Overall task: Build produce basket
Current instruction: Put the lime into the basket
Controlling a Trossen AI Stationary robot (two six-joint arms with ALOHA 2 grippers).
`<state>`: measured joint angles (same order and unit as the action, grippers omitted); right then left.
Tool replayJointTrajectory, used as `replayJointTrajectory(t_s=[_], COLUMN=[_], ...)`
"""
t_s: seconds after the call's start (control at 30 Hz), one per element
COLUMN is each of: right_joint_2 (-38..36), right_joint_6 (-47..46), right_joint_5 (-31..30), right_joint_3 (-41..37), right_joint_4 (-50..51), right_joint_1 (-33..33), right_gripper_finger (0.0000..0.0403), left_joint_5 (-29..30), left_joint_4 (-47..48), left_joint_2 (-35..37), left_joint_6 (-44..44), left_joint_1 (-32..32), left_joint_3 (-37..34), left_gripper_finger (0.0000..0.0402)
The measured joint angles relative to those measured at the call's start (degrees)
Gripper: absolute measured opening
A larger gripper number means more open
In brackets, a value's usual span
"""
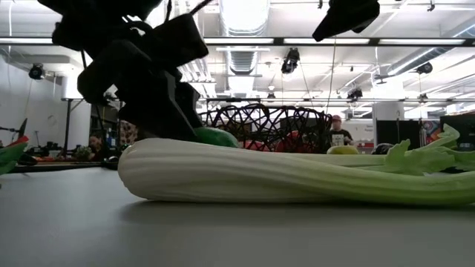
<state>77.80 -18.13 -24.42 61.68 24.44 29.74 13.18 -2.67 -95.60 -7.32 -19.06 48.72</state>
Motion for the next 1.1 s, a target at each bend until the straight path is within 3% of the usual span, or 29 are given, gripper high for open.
replayJointTrajectory(t_s=[0.17, 0.3, 0.63, 0.83, 1.1], right_joint_2=[0.0, 0.0, 0.0, 0.2, 0.4], right_joint_6=[4.4, 12.2, 32.6, 35.4, 32.7], right_joint_5=[-2.9, -2.9, -2.2, 1.4, 4.2], right_joint_3=[-0.1, -0.4, -5.9, -9.7, -11.5], right_joint_4=[-4.2, -13.0, -43.0, -53.6, -57.0], right_joint_1=[0.0, -0.1, -0.5, -2.4, -5.7], right_gripper_finger=[0.0228, 0.0228, 0.026, 0.0269, 0.026], left_joint_5=[7.0, 8.6, 9.7, 9.9, 10.8], left_joint_4=[-0.6, -3.9, -36.0, -50.6, -58.0], left_joint_2=[4.1, 8.1, 14.2, 12.4, 9.3], left_joint_6=[3.0, 7.7, 21.5, 21.4, 24.8], left_joint_1=[-1.3, -3.1, -7.6, -6.9, -6.1], left_joint_3=[-0.1, -0.2, -7.6, -11.0, -11.0], left_gripper_finger=[0.0218, 0.0217, 0.0216, 0.0216, 0.0215])
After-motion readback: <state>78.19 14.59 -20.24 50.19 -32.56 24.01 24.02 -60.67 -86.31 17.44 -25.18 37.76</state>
